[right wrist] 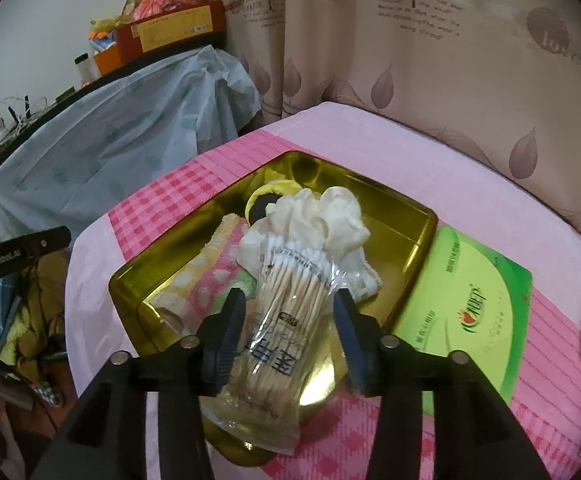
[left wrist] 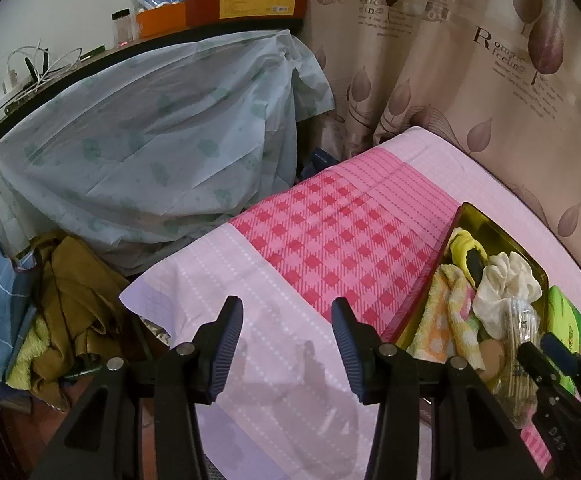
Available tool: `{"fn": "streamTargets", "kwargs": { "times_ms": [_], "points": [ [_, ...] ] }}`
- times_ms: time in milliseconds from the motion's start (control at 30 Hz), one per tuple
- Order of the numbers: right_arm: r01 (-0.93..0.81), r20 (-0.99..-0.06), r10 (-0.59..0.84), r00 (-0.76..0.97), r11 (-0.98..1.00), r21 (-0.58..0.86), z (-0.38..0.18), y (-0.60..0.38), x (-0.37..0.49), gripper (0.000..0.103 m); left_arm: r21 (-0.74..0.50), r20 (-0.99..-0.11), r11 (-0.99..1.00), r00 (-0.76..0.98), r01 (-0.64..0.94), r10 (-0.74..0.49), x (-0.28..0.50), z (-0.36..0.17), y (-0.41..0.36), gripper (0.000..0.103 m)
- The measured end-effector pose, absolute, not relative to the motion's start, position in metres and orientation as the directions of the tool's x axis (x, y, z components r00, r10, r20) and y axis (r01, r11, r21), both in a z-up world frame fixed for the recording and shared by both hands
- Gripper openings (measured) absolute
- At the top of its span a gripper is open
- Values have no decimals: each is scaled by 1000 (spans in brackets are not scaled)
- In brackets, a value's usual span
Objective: Organize soft objects
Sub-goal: 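Lower the cotton swab pack into the gold tin and open the right gripper, then grasp the blue-black protein bar sachet with the right gripper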
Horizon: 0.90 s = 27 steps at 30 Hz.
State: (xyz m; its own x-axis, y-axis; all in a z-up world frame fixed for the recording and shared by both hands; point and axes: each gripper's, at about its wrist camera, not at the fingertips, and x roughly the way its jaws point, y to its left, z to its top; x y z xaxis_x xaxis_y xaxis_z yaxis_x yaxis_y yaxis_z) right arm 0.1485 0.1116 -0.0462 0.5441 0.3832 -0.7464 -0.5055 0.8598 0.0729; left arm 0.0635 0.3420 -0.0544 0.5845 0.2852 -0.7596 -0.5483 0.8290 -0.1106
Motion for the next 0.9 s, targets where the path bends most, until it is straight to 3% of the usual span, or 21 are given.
{"fn": "streamTargets", "kwargs": {
  "times_ms": [267, 600, 900],
  "points": [
    [-440, -699, 353, 622, 896, 61, -20, 60, 134, 49, -108, -760, 829, 583, -549, 288, 64, -55, 341, 47],
    [-51, -709, -1, 705, 997, -51, -23, -115, 155, 51, -84, -756, 840, 583, -535, 296, 65, -53, 338, 47],
    [264, -778, -229, 585, 961, -84, -48, -257, 177, 53, -59, -745, 853, 591, -519, 308, 67, -52, 332, 47]
  ]
}}
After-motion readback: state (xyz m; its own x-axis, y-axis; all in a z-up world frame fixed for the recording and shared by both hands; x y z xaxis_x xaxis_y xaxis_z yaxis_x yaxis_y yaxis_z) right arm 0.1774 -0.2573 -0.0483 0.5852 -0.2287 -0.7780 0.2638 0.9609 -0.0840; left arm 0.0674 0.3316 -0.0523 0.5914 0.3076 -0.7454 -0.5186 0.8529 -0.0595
